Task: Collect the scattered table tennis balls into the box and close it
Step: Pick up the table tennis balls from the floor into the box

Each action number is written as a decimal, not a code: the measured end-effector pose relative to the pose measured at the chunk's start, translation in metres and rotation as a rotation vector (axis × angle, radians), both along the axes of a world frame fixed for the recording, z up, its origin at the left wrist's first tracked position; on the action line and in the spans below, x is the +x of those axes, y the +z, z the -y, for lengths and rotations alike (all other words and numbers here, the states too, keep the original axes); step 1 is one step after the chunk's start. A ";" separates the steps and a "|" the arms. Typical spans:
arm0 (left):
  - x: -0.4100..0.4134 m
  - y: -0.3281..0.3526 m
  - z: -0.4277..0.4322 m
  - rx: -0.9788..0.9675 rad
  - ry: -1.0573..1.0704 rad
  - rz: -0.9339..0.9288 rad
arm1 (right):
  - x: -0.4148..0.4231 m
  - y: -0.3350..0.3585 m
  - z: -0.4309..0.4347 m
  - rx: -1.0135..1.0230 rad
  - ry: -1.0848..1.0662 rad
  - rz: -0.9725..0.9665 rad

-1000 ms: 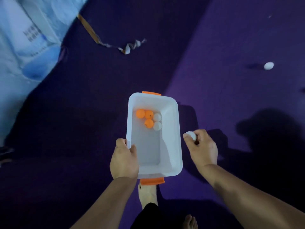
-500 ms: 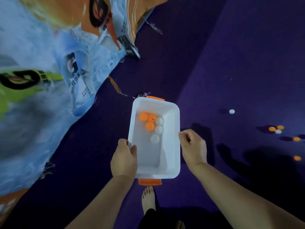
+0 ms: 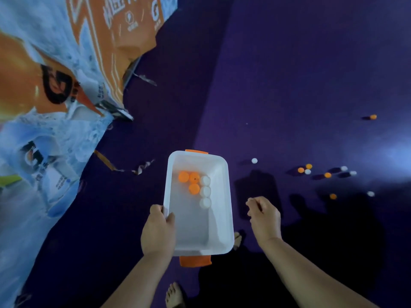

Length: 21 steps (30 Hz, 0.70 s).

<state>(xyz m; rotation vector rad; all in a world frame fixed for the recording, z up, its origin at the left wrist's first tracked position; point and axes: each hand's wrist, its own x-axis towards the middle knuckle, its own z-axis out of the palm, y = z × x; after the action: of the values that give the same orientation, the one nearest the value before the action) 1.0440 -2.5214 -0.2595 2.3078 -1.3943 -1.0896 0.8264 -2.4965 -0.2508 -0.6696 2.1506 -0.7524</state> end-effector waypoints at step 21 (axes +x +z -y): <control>-0.237 -0.031 0.182 0.062 -0.026 0.019 | -0.289 -0.038 0.162 0.125 -0.039 0.013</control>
<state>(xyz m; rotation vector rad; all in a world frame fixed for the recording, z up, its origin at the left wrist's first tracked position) 0.8072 -2.7029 -0.2906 2.3553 -1.4210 -1.1376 0.5377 -2.6587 -0.2889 -0.5576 2.1842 -0.6351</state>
